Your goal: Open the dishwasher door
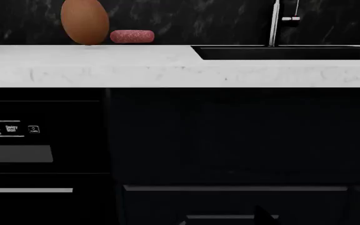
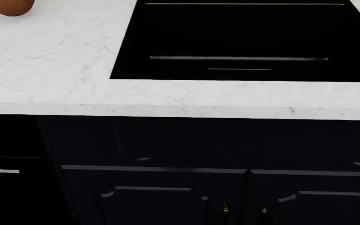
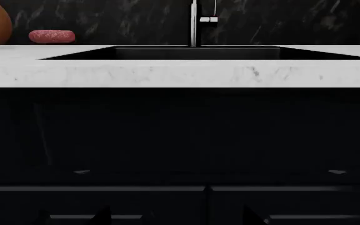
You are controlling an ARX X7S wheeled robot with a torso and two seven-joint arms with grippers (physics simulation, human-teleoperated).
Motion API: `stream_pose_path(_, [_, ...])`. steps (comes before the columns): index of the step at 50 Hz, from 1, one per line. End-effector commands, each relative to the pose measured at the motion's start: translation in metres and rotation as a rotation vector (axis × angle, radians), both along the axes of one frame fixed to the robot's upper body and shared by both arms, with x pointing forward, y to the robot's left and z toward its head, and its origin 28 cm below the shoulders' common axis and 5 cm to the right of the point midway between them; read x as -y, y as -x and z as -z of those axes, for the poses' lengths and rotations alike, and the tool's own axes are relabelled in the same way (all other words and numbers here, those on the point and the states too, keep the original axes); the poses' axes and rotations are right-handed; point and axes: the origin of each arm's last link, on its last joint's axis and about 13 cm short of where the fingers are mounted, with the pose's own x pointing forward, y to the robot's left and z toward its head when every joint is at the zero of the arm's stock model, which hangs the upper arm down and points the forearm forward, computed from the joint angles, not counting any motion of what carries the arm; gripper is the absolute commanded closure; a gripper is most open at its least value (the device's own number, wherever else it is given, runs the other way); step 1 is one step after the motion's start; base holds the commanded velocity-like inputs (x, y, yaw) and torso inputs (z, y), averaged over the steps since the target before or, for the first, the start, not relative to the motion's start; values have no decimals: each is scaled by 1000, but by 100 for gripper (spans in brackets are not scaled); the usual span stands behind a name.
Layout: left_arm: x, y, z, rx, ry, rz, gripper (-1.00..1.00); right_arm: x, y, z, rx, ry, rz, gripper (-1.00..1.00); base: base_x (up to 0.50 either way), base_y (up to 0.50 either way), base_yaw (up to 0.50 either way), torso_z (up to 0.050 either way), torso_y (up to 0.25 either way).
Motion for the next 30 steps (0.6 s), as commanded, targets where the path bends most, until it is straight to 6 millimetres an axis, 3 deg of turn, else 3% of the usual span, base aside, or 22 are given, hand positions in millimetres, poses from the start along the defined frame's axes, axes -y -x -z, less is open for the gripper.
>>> stream_pose_path(1, [0, 1, 0, 0, 0, 0, -100, -1, 0, 0, 0, 0, 0, -100, 0, 0, 0, 0, 0])
stream_pose_path(15, [2, 3, 0, 3, 13, 23, -100, -1, 3, 0, 5, -7, -4, -100, 0, 0, 0, 0, 0])
stream_pose_path(30, [2, 2, 4, 1, 37, 29, -100, -2, 5, 3, -4, -21, -9, -100, 0, 481, 0, 0, 0])
